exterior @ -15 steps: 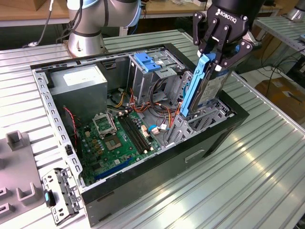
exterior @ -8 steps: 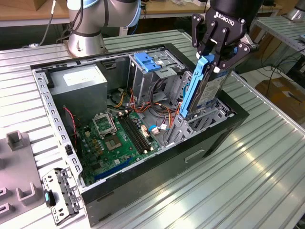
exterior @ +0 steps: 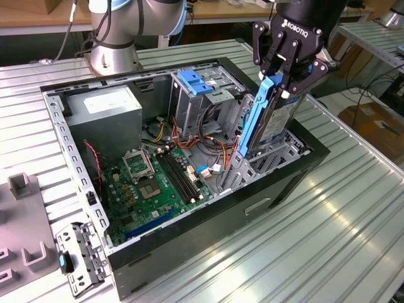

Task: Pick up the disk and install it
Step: 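Insert the disk into the insertion slot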

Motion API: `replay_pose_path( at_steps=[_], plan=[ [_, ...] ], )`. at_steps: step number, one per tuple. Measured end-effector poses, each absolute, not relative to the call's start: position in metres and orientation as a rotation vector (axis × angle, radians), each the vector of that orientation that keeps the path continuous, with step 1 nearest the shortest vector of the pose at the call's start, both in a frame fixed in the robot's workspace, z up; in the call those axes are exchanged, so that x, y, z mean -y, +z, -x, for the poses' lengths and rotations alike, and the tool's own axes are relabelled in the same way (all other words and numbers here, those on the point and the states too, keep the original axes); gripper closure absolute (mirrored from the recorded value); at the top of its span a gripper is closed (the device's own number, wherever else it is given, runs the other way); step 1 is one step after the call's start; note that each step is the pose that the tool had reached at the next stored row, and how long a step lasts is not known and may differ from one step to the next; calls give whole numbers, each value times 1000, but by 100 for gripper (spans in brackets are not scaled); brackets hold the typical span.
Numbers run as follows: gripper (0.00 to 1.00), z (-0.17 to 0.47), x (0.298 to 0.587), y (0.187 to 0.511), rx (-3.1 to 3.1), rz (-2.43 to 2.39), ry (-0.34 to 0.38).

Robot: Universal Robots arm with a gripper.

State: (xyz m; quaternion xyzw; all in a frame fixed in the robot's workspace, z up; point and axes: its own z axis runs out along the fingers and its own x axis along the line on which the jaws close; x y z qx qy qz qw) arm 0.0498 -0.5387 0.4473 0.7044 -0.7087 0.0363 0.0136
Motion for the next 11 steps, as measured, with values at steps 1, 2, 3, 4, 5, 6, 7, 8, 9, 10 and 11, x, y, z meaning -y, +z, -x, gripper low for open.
replay_pose_path(
  at_steps=[1,2,3,4,5,6,7,8,9,10,11],
  plan=[
    [63,-50,539,447,2207,-2194,113],
    [63,-50,539,446,2207,-2193,114],
    [63,-50,539,446,2208,-2192,114],
    [63,-50,539,445,2212,-2187,115],
    [63,-50,539,443,2216,-2184,114],
    [63,-50,539,443,2217,-2181,116],
    [63,-50,539,442,2218,-2180,116],
    [63,-51,539,442,2219,-2179,116],
    [63,-51,539,442,2219,-2179,116],
    [63,-52,539,442,2219,-2178,116],
    [63,-53,539,442,2219,-2178,116]
  ],
)
